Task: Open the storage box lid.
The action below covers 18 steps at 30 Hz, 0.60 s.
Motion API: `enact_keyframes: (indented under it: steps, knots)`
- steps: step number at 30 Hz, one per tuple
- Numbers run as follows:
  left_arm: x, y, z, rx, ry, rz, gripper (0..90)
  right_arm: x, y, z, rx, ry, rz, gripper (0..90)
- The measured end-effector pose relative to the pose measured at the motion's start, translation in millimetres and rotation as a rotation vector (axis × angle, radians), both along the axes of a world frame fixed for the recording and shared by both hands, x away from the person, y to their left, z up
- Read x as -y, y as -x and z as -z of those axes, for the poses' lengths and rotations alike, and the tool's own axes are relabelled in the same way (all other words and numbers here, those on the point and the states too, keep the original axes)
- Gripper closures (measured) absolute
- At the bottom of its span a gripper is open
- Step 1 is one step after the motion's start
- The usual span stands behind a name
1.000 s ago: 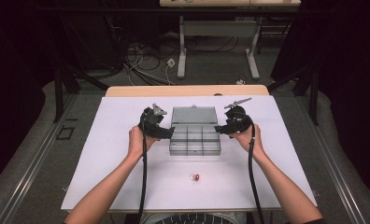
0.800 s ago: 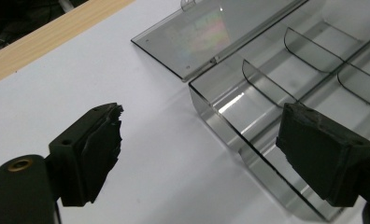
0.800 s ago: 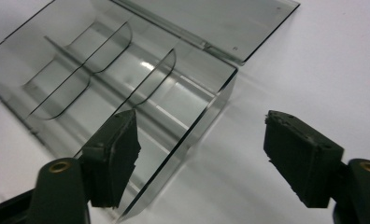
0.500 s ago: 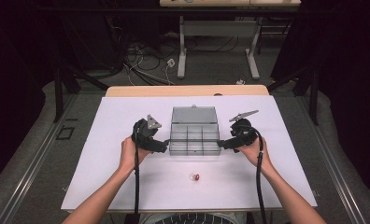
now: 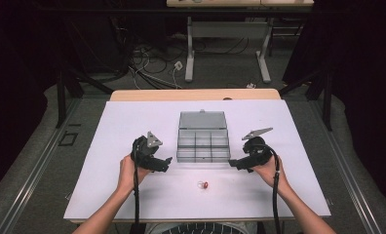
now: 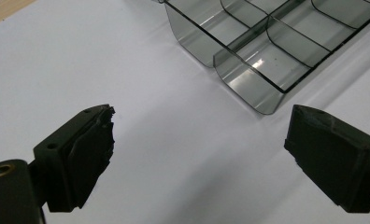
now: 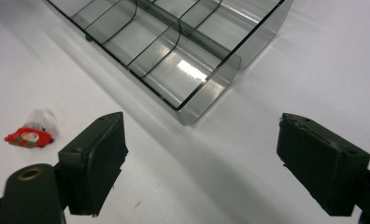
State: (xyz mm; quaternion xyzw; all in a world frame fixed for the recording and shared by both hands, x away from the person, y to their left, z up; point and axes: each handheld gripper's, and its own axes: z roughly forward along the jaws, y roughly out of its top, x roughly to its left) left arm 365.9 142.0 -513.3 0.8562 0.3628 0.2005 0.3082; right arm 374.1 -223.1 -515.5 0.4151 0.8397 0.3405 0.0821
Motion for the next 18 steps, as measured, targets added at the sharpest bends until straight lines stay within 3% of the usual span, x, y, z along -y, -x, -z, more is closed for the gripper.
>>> enact_keyframes:
  steps: [3, 6, 7, 13, 18]
  knots:
    - [1.4, 4.9, 2.0, 0.004, 0.006, 0.009, 7.4, 1.4, 4.7, 1.4, 0.007, 0.024, -0.012, 14.8]
    - [2.1, 10.3, 3.3, -0.006, -0.014, 0.020, 7.1, 2.7, 9.4, 2.7, 0.008, 0.016, -0.019, 14.4]
    - [2.8, 12.1, 4.6, -0.002, -0.012, 0.019, 7.0, 2.5, 11.1, 4.0, 0.024, 0.010, -0.015, 13.9]
    - [1.2, 19.4, 6.2, 0.001, -0.008, 0.025, 6.1, 2.5, 20.3, 3.9, 0.022, 0.029, -0.038, 8.3]
    - [1.0, 22.1, 8.2, -0.001, -0.011, 0.035, 5.6, 1.7, 24.2, 4.3, 0.033, 0.013, -0.055, 6.5]
